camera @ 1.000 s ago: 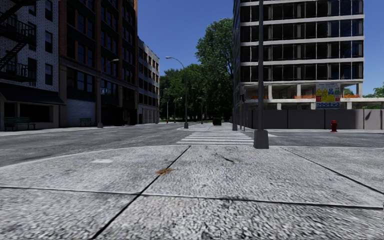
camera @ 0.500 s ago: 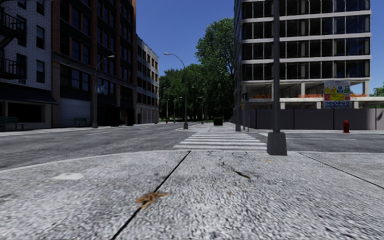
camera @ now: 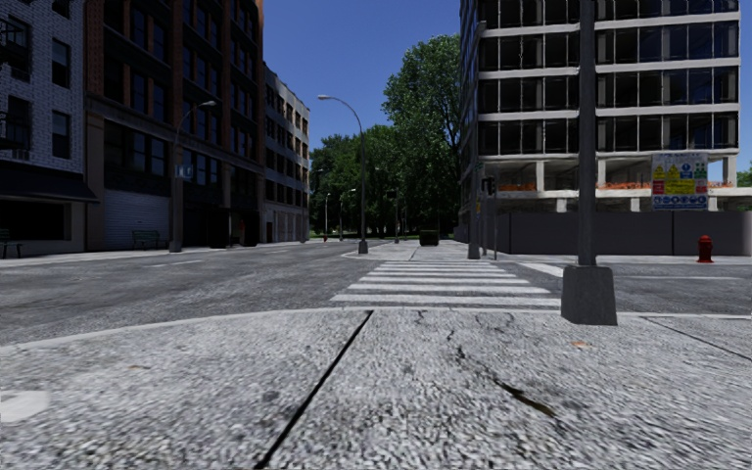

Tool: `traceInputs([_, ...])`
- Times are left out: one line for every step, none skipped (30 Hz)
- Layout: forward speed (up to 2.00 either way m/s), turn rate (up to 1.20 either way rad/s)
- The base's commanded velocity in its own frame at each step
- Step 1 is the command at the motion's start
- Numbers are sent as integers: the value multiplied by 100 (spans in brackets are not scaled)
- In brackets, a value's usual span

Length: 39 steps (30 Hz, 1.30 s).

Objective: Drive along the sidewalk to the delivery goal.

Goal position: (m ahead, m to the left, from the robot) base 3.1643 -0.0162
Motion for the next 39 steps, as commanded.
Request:
traceInputs([189,0])
traceInputs([189,0])
traceInputs([189,0])
traceInputs([189,0])
traceInputs([189,0])
traceInputs([189,0])
traceInputs([187,0])
traceInputs([184,-4])
traceInputs([182,-20])
traceInputs([182,-20])
traceInputs([181,-26])
traceInputs([180,-27])
traceInputs([180,-27])
traceInputs([180,-27])
traceInputs([180,-23])
traceInputs([180,-19])
traceInputs([180,0])
traceInputs([180,0])
traceInputs([180,0])
traceInputs([180,0])
traceInputs([180,0])
traceInputs([180,0])
traceInputs([178,-10])
traceInputs([175,-20])
traceInputs([171,-25])
traceInputs([171,-25])
traceInputs([168,-27])
traceInputs([165,-28])
traceInputs([164,-28])
traceInputs([164,-28])
traceInputs([164,-28])
traceInputs([164,-23])
traceInputs([164,-23])
traceInputs([162,-28])
traceInputs([162,-28])
traceInputs([158,-31])
traceInputs([157,-32])
traceInputs([156,-33])
traceInputs([156,-33])
